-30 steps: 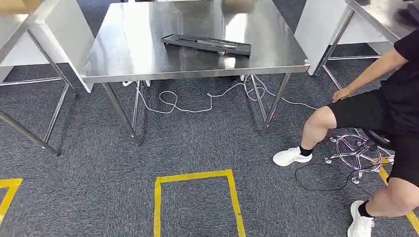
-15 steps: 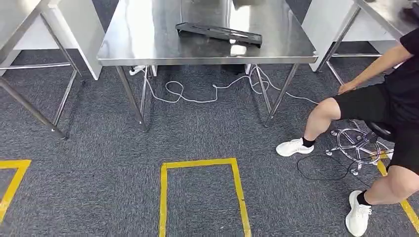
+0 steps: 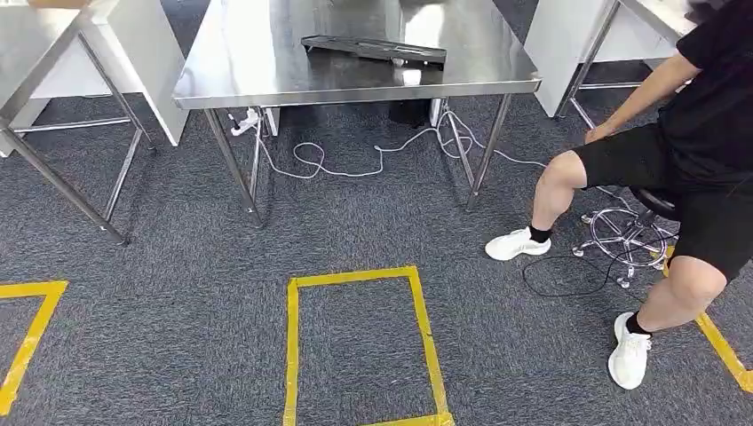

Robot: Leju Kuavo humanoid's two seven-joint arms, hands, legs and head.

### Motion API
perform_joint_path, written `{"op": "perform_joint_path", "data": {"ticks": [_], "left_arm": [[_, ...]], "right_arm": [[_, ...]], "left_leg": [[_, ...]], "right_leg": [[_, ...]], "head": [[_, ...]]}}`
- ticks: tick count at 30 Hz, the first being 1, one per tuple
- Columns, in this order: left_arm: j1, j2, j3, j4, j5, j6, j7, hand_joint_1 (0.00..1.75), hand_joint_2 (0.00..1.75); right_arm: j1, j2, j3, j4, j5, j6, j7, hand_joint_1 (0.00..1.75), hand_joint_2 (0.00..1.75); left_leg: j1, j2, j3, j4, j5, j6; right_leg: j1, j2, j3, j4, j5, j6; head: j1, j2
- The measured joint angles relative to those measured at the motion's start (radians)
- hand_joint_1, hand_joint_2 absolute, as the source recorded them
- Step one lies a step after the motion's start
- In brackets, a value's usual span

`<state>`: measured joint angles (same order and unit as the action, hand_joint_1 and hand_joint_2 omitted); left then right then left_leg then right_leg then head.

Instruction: Take the parts from the cabinet and place them on the table.

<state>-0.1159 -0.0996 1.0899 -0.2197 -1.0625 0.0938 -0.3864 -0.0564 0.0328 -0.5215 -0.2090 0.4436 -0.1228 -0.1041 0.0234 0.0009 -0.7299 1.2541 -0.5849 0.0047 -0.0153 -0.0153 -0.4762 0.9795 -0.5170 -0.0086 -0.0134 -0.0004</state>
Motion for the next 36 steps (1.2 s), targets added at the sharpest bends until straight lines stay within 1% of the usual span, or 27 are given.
{"op": "perform_joint_path", "data": {"ticks": [1, 2, 4, 5, 6, 7, 9, 11, 12, 13, 14, 16, 17, 19, 20, 21, 22, 23, 25, 26, 27, 30, 32, 33, 34, 35, 36], "left_arm": [[0.0, 0.0, 0.0, 0.0, 0.002, 0.0, 0.0, 0.0, 0.0], [0.0, 0.0, 0.0, 0.0, 0.002, 0.0, -0.001, 0.0, 0.0], [0.0, 0.0, 0.0, 0.0, 0.002, 0.0, -0.002, 0.0, 0.0], [-0.001, 0.001, 0.0, 0.0, 0.002, 0.0, -0.003, 0.0, 0.0], [-0.005, 0.0, 0.0, 0.0, 0.002, 0.0, -0.003, 0.0, 0.0], [-0.005, -0.001, 0.0, 0.0, 0.002, 0.0, -0.005, 0.0, 0.0], [-0.005, -0.001, 0.0, 0.0, 0.002, 0.0, -0.005, 0.0, 0.0], [-0.005, -0.002, 0.0, 0.0, 0.0, 0.0, -0.005, 0.0, 0.0], [-0.008, -0.003, -0.001, 0.0, -0.002, 0.0, -0.003, 0.0, 0.0], [-0.01, -0.002, -0.001, 0.0, -0.005, 0.0, -0.002, 0.0, 0.0], [-0.009, -0.002, -0.001, 0.0, -0.005, 0.0, -0.002, 0.0, 0.0], [-0.01, -0.002, -0.001, 0.0, -0.005, 0.0, -0.002, 0.0, 0.0], [-0.01, -0.002, -0.001, 0.0, -0.005, 0.0, -0.002, 0.0, 0.0], [-0.01, -0.002, -0.001, 0.0, -0.006, 0.0, 0.0, 0.0, 0.0], [-0.01, -0.002, -0.001, 0.0, -0.006, 0.0, 0.0, 0.0, 0.0], [-0.012, -0.002, -0.002, 0.0, -0.006, 0.0, 0.0, 0.0, 0.0], [-0.014, -0.006, -0.003, 0.0, -0.006, 0.0, 0.0, 0.0, 0.0], [-0.014, -0.006, -0.003, 0.0, -0.005, 0.0, 0.001, 0.0, 0.0], [-0.015, -0.005, -0.003, 0.0, -0.006, 0.0, 0.001, 0.0, 0.0], [-0.012, -0.005, -0.003, 0.0, -0.006, 0.0, 0.001, 0.0, 0.0], [-0.012, -0.004, -0.003, 0.0, -0.006, 0.0, 0.001, 0.0, 0.0], [-0.012, -0.004, -0.003, 0.0, -0.006, 0.0, 0.001, 0.0, 0.0], [-0.012, -0.002, -0.003, 0.0, -0.005, 0.0, 0.001, 0.0, 0.0], [-0.011, -0.002, -0.003, 0.0, -0.005, 0.0, 0.001, 0.0, 0.0], [-0.009, -0.002, -0.003, 0.0, -0.005, 0.0, 0.002, 0.0, 0.0], [-0.009, -0.002, -0.003, 0.0, -0.005, 0.0, -0.002, 0.0, 0.0], [-0.009, 0.001, -0.005, 0.0, -0.006, 0.001, -0.007, 0.0, 0.0]], "right_arm": [[0.0, 0.0, 0.0, 0.0, 0.002, 0.0, 0.0, 0.0, 0.0], [0.0, 0.0, 0.0, 0.0, 0.002, 0.0, -0.001, 0.0, 0.0], [0.0, 0.0, 0.0, 0.0, 0.003, 0.0, -0.001, 0.0, 0.0], [-0.001, 0.0, 0.0, 0.0, 0.003, 0.0, -0.001, 0.0, 0.0], [-0.003, -0.001, 0.0, 0.0, 0.003, 0.0, -0.001, 0.0, 0.0], [-0.003, 0.0, 0.0, 0.0, 0.003, 0.0, -0.001, 0.0, 0.0], [-0.005, 0.0, 0.0, 0.0, 0.003, 0.0, 0.001, 0.0, 0.0], [0.001, -0.001, 0.0, 0.001, 0.003, -0.001, 0.006, 0.0, 0.0], [0.002, -0.002, 0.0, 0.001, 0.003, -0.001, 0.007, 0.0, 0.0], [0.002, 0.001, 0.0, 0.001, 0.003, 0.0, 0.01, 0.0, 0.0], [0.001, 0.002, 0.0, 0.002, 0.003, -0.001, 0.01, 0.0, 0.0], [0.0, 0.002, 0.0, 0.001, 0.003, -0.001, 0.01, 0.0, 0.0], [0.0, 0.002, 0.0, 0.001, 0.003, -0.001, 0.01, 0.0, 0.0], [-0.001, 0.002, 0.0, 0.001, 0.003, -0.001, 0.01, 0.0, 0.0], [-0.002, 0.002, 0.0, 0.001, 0.004, -0.001, 0.01, 0.0, 0.0], [-0.005, 0.002, 0.0, 0.001, 0.005, -0.001, 0.01, 0.0, 0.0], [-0.008, -0.001, 0.0, 0.0, 0.005, -0.001, 0.01, 0.0, 0.0], [-0.013, -0.003, 0.0, 0.0, 0.005, -0.001, 0.009, 0.0, 0.0], [-0.01, 0.0, 0.0, 0.0, 0.006, -0.001, 0.009, 0.0, 0.0], [-0.005, -0.002, 0.0, 0.0, 0.005, -0.001, 0.01, 0.0, 0.0], [-0.004, -0.002, 0.0, 0.0, 0.005, -0.001, 0.01, 0.0, 0.0], [-0.004, -0.002, 0.0, 0.0, 0.005, -0.001, 0.01, 0.0, 0.0], [-0.004, 0.0, 0.0, 0.002, 0.005, -0.001, 0.01, 0.0, 0.0], [-0.004, 0.0, 0.0, 0.002, 0.005, -0.001, 0.009, 0.0, 0.0], [-0.001, 0.001, 0.0, 0.002, 0.006, -0.001, 0.008, 0.0, 0.0], [0.0, 0.002, 0.0, 0.002, 0.009, 0.0, 0.002, 0.0, 0.0], [0.001, 0.004, 0.0, 0.002, 0.012, 0.0, -0.003, 0.0, 0.0]], "left_leg": [[0.0, 0.0, 0.001, 0.054, -0.005, -0.001], [0.0, 0.0, 0.015, 0.071, 0.018, -0.002], [0.007, 0.001, 0.092, 0.002, 0.086, -0.005], [0.012, 0.001, 0.161, -0.084, 0.098, -0.01], [0.012, -0.003, 0.201, -0.155, 0.047, -0.018], [0.005, -0.012, 0.214, -0.185, 0.043, -0.013], [-0.001, -0.011, 0.196, -0.189, 0.044, 0.002], [-0.005, -0.004, 0.173, -0.201, 0.07, 0.037], [-0.01, -0.002, 0.166, -0.202, 0.081, 0.047], [-0.009, 0.0, 0.147, -0.204, 0.092, 0.059], [-0.011, 0.001, 0.131, -0.203, 0.104, 0.062], [-0.015, 0.004, 0.096, -0.203, 0.133, 0.062], [-0.017, 0.006, 0.076, -0.202, 0.148, 0.061], [-0.022, 0.007, 0.046, -0.201, 0.178, 0.059], [-0.024, 0.007, 0.031, -0.202, 0.193, 0.057], [-0.023, 0.008, 0.022, -0.201, 0.207, 0.055], [-0.028, 0.007, 0.016, -0.2, 0.218, 0.047], [-0.026, 0.012, 0.017, -0.206, 0.233, 0.04], [-0.021, 0.015, 0.023, -0.231, 0.268, 0.028], [-0.025, 0.013, 0.02, -0.241, 0.284, 0.022], [-0.024, 0.012, 0.018, -0.238, 0.282, 0.022], [-0.024, 0.012, 0.018, -0.238, 0.282, 0.022], [-0.019, 0.012, 0.014, -0.235, 0.277, 0.021], [-0.018, 0.006, 0.001, -0.208, 0.201, 0.014], [-0.014, 0.006, -0.008, -0.156, 0.121, 0.009], [-0.009, 0.002, -0.021, 0.04, 0.007, -0.008], [0.005, 0.002, 0.018, 0.087, 0.13, -0.021]], "right_leg": [[0.001, -0.001, -0.016, 0.004, 0.01, 0.003], [0.0, -0.002, -0.027, 0.01, 0.02, 0.004], [-0.005, -0.002, -0.059, 0.03, 0.031, 0.015], [-0.006, -0.002, -0.078, 0.045, 0.034, 0.021], [-0.002, -0.002, -0.095, 0.059, 0.038, 0.028], [0.002, -0.002, -0.109, 0.069, 0.043, 0.034], [0.005, -0.002, -0.117, 0.069, 0.06, 0.053], [0.008, 0.0, -0.134, 0.069, 0.07, 0.07], [-0.001, 0.006, -0.142, 0.087, 0.041, 0.064], [0.001, 0.007, -0.162, 0.134, -0.015, 0.051], [-0.001, 0.008, -0.181, 0.196, -0.069, 0.044], [0.0, 0.009, -0.202, 0.323, -0.133, 0.046], [0.0, 0.009, -0.191, 0.354, -0.122, 0.057], [0.007, 0.011, -0.118, 0.304, -0.057, 0.076], [0.01, 0.011, -0.059, 0.235, -0.038, 0.072], [0.018, 0.011, 0.016, 0.142, -0.05, 0.055], [0.027, 0.009, 0.095, 0.016, -0.09, 0.031], [0.034, 0.007, 0.101, -0.013, -0.104, 0.026], [0.039, 0.008, 0.087, -0.013, -0.084, 0.015], [0.031, 0.008, 0.077, -0.019, -0.062, 0.012], [0.019, 0.006, 0.072, -0.022, -0.056, 0.01], [0.019, 0.006, 0.072, -0.022, -0.056, 0.01], [0.005, 0.007, 0.071, -0.022, -0.051, 0.007], [0.01, 0.003, 0.051, -0.02, -0.034, 0.002], [0.009, 0.001, 0.038, -0.02, -0.019, -0.015], [0.009, -0.002, -0.012, -0.019, 0.016, -0.013], [0.004, -0.005, -0.05, -0.011, 0.047, 0.001]], "head": [[0.001, 0.0], [0.0, 0.0], [0.0, 0.0], [0.0, 0.0], [-0.002, 0.0], [0.001, 0.0], [0.001, 0.0], [0.003, 0.0], [0.001, 0.0], [0.01, 0.0], [0.011, 0.0], [0.011, 0.0], [0.011, 0.0], [0.011, 0.0], [0.011, 0.0], [0.011, 0.0], [0.011, 0.0], [0.01, 0.0], [0.013, 0.0], [0.013, 0.0], [0.013, 0.0], [0.013, 0.0], [0.012, 0.0], [0.011, 0.0], [0.004, 0.0], [0.003, 0.0], [0.003, 0.0]]}}
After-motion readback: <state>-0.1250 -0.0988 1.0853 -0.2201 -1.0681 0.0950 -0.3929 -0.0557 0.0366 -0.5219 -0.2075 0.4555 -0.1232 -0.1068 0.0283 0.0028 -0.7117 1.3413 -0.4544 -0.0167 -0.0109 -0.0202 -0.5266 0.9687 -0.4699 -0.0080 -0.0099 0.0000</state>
